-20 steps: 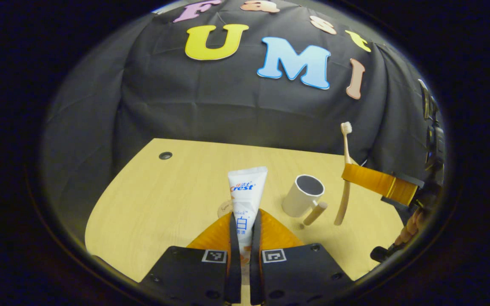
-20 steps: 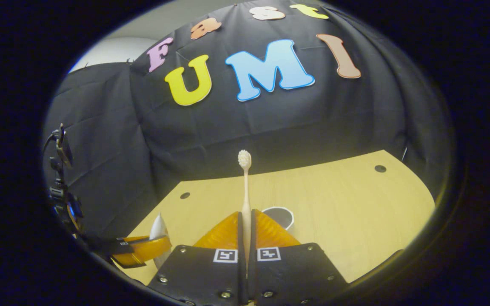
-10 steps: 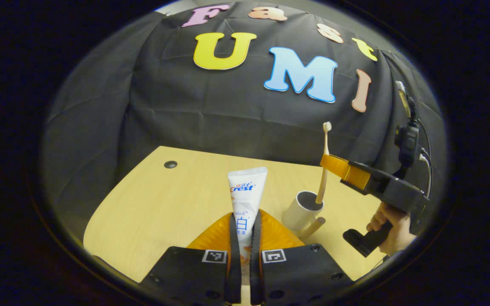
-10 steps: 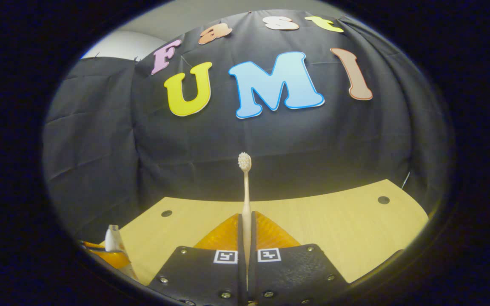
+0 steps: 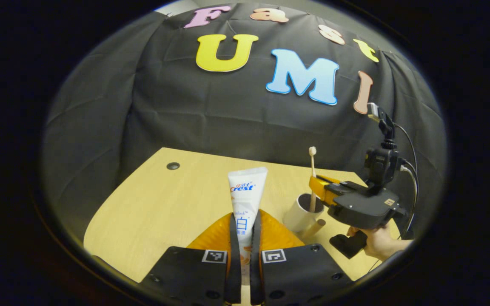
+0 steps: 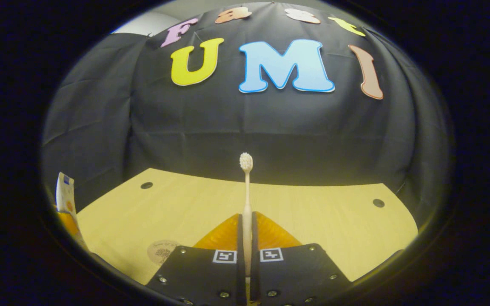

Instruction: Put the toothbrush and toothpaste on the desktop into the cup, then pick up the cup and place it on the coaster on the desktop.

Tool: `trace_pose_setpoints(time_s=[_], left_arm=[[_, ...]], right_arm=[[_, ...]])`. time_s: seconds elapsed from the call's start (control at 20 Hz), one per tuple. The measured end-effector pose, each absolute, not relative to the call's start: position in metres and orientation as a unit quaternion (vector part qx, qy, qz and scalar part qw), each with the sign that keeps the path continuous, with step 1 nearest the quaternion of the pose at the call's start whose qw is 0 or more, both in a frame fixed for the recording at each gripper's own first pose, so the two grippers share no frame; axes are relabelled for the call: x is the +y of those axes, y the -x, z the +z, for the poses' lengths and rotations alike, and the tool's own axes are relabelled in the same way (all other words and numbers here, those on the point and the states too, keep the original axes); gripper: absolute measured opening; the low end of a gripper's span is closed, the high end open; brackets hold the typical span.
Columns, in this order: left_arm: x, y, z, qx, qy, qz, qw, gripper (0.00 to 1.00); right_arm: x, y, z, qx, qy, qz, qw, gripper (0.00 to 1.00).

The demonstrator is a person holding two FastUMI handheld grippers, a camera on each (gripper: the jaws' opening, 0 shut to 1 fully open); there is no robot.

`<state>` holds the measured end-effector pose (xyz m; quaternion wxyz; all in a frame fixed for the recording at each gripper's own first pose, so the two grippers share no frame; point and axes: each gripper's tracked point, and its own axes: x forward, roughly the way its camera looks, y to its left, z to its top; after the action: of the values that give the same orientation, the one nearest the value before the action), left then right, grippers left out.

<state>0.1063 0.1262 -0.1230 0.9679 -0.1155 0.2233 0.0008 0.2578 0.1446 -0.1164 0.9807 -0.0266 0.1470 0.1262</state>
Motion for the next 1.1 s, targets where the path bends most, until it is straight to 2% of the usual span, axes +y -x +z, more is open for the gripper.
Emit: trace_pose_setpoints(time_s=[0.25,0.4,0.45,0.5,0.55,0.6,0.65,0.9,1.1], left_arm=[[0.12,-0.104,-0.128,0.229,0.118,0.001,0.966,0.16],[0.119,-0.102,-0.126,0.229,0.12,0.003,0.966,0.16],[0.119,-0.102,-0.126,0.229,0.12,0.003,0.966,0.16],[0.118,-0.102,-0.127,0.229,0.119,0.004,0.966,0.16],[0.118,-0.102,-0.126,0.228,0.118,0.003,0.966,0.16],[0.117,-0.102,-0.125,0.228,0.117,0.003,0.967,0.16],[0.116,-0.103,-0.125,0.227,0.117,0.002,0.967,0.16],[0.098,-0.113,-0.123,0.217,0.138,-0.018,0.966,0.15],[0.073,-0.128,-0.117,0.196,0.157,-0.049,0.967,0.14]], right_arm=[[0.143,-0.253,-0.125,0.162,0.027,0.126,0.978,0.07],[0.143,-0.24,-0.133,0.176,0.021,0.133,0.975,0.16],[0.143,-0.238,-0.132,0.178,0.023,0.131,0.975,0.29],[0.144,-0.234,-0.129,0.18,0.022,0.136,0.974,0.34],[0.145,-0.232,-0.13,0.181,0.022,0.139,0.973,0.49],[0.146,-0.229,-0.127,0.18,0.02,0.144,0.973,0.7],[0.143,-0.226,-0.122,0.176,0.022,0.14,0.974,0.83],[0.12,-0.202,-0.081,0.145,-0.003,0.128,0.981,0.83],[0.081,-0.178,-0.048,0.12,-0.029,0.092,0.988,0.83]])
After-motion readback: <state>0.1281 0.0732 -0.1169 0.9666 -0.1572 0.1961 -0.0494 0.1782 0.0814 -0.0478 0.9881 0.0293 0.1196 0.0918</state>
